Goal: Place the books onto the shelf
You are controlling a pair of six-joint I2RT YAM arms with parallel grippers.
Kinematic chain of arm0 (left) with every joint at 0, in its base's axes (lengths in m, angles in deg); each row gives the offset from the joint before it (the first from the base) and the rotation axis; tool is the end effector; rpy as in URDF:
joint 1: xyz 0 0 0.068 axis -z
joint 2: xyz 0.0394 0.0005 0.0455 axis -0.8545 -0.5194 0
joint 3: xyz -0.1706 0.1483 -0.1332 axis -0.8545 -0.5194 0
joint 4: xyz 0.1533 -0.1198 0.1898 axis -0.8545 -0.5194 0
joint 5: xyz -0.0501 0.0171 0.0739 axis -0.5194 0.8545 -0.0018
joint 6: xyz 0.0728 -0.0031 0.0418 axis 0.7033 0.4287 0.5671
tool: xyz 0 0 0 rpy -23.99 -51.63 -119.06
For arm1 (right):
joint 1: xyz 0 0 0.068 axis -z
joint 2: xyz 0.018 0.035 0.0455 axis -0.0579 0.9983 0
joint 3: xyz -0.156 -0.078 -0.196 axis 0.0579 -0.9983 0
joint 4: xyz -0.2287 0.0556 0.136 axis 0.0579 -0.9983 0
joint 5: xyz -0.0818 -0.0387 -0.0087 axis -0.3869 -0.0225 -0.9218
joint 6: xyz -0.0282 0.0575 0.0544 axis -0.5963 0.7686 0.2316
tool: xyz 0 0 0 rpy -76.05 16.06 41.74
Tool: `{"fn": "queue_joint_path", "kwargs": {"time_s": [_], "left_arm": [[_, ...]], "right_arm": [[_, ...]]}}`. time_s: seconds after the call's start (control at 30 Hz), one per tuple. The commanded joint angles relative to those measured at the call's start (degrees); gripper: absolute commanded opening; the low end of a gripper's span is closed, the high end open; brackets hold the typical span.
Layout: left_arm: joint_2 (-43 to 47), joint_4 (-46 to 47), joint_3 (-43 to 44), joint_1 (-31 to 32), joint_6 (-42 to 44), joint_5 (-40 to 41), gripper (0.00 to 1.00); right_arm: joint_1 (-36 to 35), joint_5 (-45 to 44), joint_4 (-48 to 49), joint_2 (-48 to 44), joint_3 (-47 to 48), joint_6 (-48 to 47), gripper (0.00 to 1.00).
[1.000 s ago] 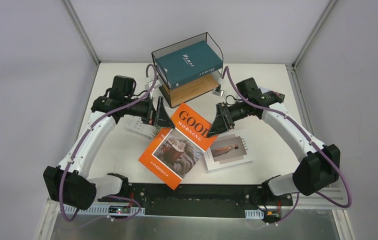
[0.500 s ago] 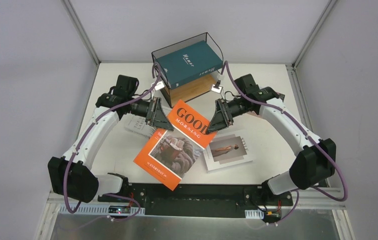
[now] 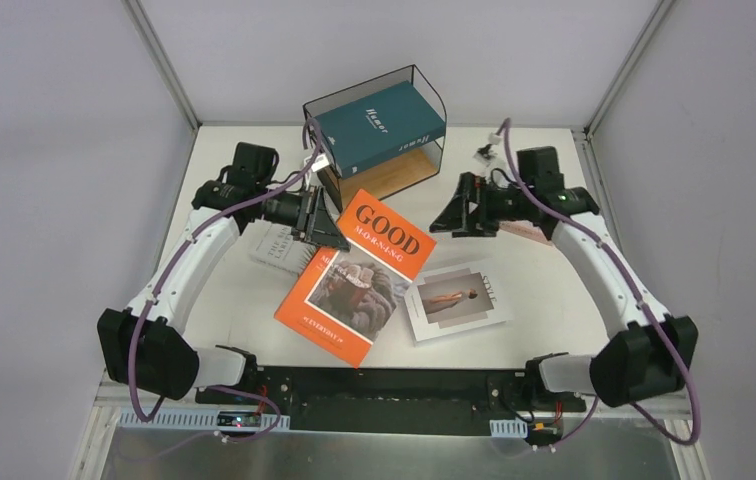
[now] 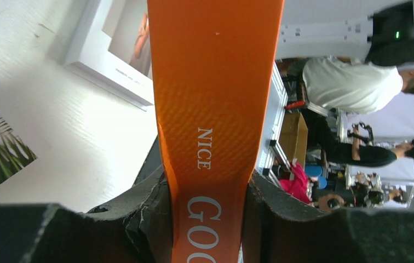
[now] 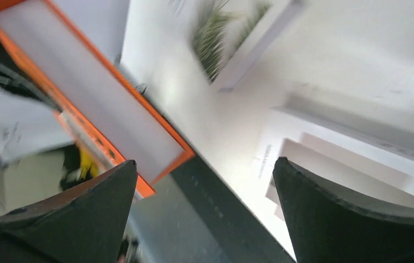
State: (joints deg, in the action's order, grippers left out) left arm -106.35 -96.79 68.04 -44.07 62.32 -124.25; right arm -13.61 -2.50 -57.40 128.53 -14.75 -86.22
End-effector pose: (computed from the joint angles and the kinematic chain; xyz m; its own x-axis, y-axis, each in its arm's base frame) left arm 0.2579 -0.1382 0.3226 -0.7974 0.1452 -0.5858 0.6034 0.2109 -0.7691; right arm 0.2854 0.1464 0.3036 -0.6791 -0.1874 -0.7097 -0.7025 0.4465 0.5543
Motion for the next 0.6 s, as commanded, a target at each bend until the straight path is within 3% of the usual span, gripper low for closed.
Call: {"fn": "queue_joint_path", "kwargs": {"time_s": [0.0,0.13,0.2,0.3,0.43,0.57], "left_arm": [[0.98,7.66,5.73,0.40,-12.23,5.27,0.07],[4.42,22.83,3.85,0.40,-29.89,18.23,0.05],[7.86,35.63,-1.56,0.48,-39.36,24.51,0.05],[11.84,56.09,-9.14,0.69,-50.24,31.69,0.05],[13.93,61.99,-12.15,2.02,-52.71,39.68,0.04],[13.96,66.27,-14.53,3.12,-53.56,45.06,0.04]], "right_arm": [[2.99,-18.81,8.03,-9.76,-3.97,13.38,1.00],[2.50,-16.60,18.00,-15.35,-12.24,25.56,1.00],[0.51,-16.27,27.18,-20.59,-18.78,32.01,1.00],[-4.21,-24.47,34.79,-27.32,-24.77,36.30,1.00],[-8.51,-31.41,35.61,-30.47,-26.09,39.98,1.00],[-11.94,-35.77,43.36,-31.90,-29.71,45.45,1.00]]}}
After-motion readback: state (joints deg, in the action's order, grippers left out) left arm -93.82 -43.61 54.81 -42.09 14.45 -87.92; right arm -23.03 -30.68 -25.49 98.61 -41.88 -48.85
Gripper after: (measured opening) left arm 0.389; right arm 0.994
